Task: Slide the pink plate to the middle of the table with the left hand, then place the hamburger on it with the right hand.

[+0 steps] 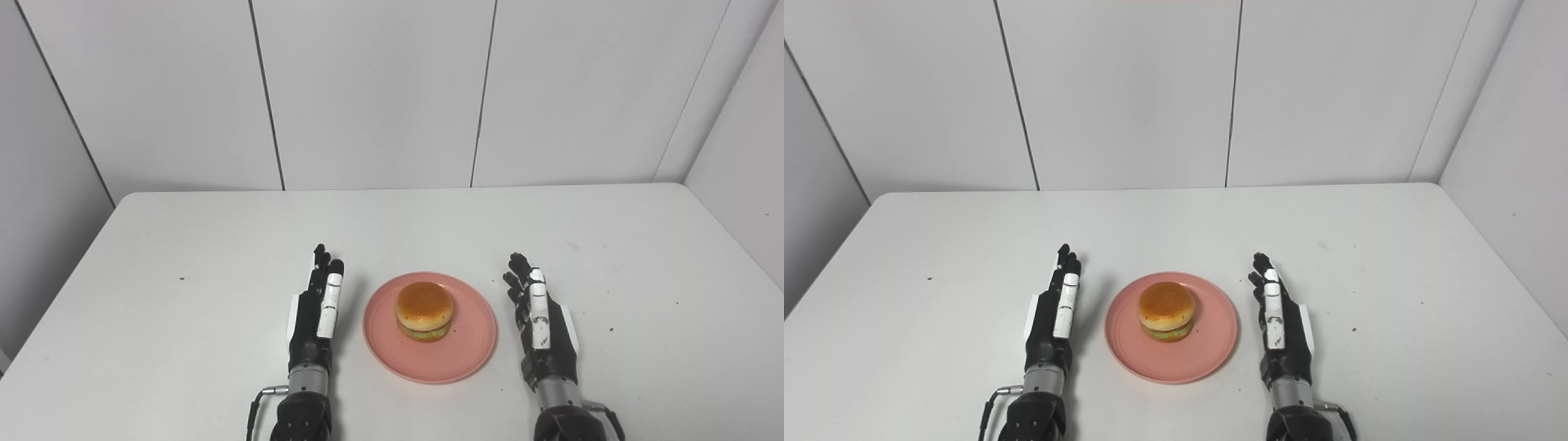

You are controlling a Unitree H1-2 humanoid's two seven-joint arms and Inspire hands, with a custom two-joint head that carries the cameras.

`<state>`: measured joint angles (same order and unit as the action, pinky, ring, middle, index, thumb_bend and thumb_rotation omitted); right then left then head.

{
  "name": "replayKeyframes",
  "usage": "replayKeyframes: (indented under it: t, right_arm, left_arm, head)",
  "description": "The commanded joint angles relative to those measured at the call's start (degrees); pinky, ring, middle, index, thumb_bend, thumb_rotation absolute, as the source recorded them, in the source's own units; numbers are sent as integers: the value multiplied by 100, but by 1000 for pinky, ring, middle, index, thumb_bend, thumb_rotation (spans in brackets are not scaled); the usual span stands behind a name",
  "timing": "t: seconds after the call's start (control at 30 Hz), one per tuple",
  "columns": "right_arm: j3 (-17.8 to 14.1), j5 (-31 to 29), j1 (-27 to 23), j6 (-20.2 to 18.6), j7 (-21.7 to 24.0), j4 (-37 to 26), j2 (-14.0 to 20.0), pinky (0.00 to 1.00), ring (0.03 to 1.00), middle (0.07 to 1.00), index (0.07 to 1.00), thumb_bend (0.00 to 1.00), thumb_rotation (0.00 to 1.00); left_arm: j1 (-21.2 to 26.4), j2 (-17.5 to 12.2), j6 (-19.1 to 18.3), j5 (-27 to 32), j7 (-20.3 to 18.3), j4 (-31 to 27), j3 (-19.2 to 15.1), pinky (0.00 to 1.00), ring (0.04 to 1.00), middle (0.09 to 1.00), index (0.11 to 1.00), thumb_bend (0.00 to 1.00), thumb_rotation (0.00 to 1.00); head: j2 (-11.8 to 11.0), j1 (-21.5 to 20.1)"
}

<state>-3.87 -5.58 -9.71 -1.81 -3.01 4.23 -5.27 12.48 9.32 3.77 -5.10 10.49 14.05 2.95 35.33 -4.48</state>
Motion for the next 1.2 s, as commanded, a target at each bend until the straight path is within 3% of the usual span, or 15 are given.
replayKeyframes:
  t: [0.0, 1.17]
  right_arm:
    - [1, 29, 2, -107, -52, -13, -4, 965, 917, 926, 881, 820, 1000]
    - [15, 61, 64, -197, 5, -68, 32, 951, 906, 912, 873, 787, 1000]
  left_arm:
    - [-206, -68, -136, -33, -36, 111, -27, 1000, 1000, 1000, 999, 758, 963]
    - [-317, -10, -120, 184, -144, 82, -33, 1000, 1000, 1000, 1000, 732, 943]
  head:
    - [-4, 10]
    - [-58, 32]
